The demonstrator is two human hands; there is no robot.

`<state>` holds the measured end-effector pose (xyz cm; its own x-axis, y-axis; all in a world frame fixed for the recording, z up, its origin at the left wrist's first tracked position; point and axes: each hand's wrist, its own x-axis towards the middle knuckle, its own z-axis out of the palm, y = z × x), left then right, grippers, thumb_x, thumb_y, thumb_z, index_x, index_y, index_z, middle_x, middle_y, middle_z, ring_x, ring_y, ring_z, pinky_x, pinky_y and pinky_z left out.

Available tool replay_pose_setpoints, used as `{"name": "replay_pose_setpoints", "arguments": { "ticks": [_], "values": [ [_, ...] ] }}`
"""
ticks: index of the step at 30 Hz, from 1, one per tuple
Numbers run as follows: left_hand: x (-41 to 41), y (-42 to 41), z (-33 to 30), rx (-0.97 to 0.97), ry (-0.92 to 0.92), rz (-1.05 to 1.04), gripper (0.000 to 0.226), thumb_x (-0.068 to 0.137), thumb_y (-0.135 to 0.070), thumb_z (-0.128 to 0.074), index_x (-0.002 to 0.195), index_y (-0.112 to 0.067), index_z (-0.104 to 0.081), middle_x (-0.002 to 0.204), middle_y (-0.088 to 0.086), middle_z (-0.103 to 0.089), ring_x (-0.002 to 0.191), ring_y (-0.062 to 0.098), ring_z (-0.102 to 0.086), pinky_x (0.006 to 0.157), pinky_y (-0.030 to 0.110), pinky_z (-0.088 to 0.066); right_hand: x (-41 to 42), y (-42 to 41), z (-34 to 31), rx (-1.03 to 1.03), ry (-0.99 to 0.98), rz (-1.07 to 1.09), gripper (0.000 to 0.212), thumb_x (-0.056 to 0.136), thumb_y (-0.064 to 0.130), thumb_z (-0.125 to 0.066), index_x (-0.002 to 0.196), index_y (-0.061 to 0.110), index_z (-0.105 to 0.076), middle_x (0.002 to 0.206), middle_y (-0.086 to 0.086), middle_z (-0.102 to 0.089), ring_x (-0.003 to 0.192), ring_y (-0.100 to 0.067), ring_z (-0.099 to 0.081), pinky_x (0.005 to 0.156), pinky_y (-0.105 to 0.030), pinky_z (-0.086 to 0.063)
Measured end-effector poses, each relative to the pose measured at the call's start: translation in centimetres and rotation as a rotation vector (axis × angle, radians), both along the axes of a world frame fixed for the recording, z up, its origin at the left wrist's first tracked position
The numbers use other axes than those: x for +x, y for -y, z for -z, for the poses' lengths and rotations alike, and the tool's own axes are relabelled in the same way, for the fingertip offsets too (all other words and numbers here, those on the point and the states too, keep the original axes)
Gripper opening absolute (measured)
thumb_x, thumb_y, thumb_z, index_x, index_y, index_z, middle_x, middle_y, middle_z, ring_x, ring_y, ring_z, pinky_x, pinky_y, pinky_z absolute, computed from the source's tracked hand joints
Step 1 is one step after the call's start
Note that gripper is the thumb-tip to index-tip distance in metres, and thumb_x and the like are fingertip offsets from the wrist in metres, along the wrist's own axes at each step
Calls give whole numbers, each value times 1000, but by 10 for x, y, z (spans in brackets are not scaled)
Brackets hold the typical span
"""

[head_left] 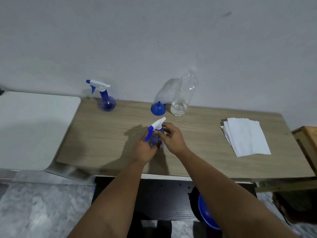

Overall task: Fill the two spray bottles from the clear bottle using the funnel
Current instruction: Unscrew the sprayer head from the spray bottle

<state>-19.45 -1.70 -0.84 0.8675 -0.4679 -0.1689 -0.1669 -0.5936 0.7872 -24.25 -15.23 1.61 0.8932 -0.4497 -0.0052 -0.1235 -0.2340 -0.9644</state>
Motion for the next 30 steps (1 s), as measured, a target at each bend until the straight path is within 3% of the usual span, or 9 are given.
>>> {"name": "replay_pose_setpoints", "arguments": {
  "ticks": [5,8,10,15,18,22,25,27,30],
  "values": [
    [2,-2,-6,-18,-25,2,47,81,-7,-67,122,-27,-55,81,-16,-54,77,14,-59,59,13,-36,1,5,-9,35,-26,4,39,82,10,-81,118,16,-66,114,-2,-72,108,-19,-69,90,-31,-59],
    [2,-1,-7,-9,-39,19,43,82,-17,-68,119,-34,-52,83,-13,-61,77,15,-63,65,25,-48,1,4,-1,-11,7,14,26,84,3,-76,108,7,-68,105,-5,-72,101,-22,-68,99,-36,-54],
    [3,0,-6,-2,-50,30,44,80,-25,-68,118,-38,-49,86,-8,-68,80,18,-67,71,34,-55,-2,0,1,16,-5,19,31,88,1,-73,117,11,-71,112,-4,-73,107,-20,-67,101,-34,-52],
    [1,-4,-8,15,-55,77,40,81,-27,-68,117,-34,-54,80,-9,-64,80,19,-67,72,35,-55,-7,-7,-2,54,12,79,32,84,9,-81,111,19,-67,108,7,-71,101,-11,-65,94,-26,-53],
    [1,-7,-7,-17,-57,78,44,74,-42,-64,116,-40,-51,88,-8,-69,82,17,-68,73,33,-55,-7,-9,-2,19,10,21,32,86,7,-72,115,20,-71,113,-3,-71,105,-15,-65,97,-27,-50],
    [0,-10,-12,19,-48,89,38,83,-24,-68,119,-27,-56,82,-8,-63,80,22,-66,65,30,-46,-9,-8,-5,30,-33,17,42,82,11,-80,119,23,-65,113,3,-70,107,-17,-65,92,-26,-53],
    [3,-12,-12,11,-37,117,46,81,-31,-73,121,-37,-51,89,-8,-69,81,17,-67,69,32,-53,-8,-11,-6,-14,-16,-12,33,85,19,-75,117,18,-66,113,-1,-69,106,-20,-65,95,-26,-51],
    [5,-14,-11,29,-52,142,50,79,-31,-75,123,-35,-52,92,-5,-70,82,16,-67,75,35,-56,-9,-15,-10,-31,-41,-22,53,80,27,-69,132,21,-61,119,-5,-66,111,-16,-63,94,-19,-50],
    [3,-15,-14,26,-71,127,46,78,-27,-69,121,-34,-54,91,-6,-70,83,17,-67,79,40,-57,-10,-16,-11,3,-41,5,48,84,13,-76,127,25,-57,115,-1,-67,108,-13,-64,91,-22,-51]
  ]
}}
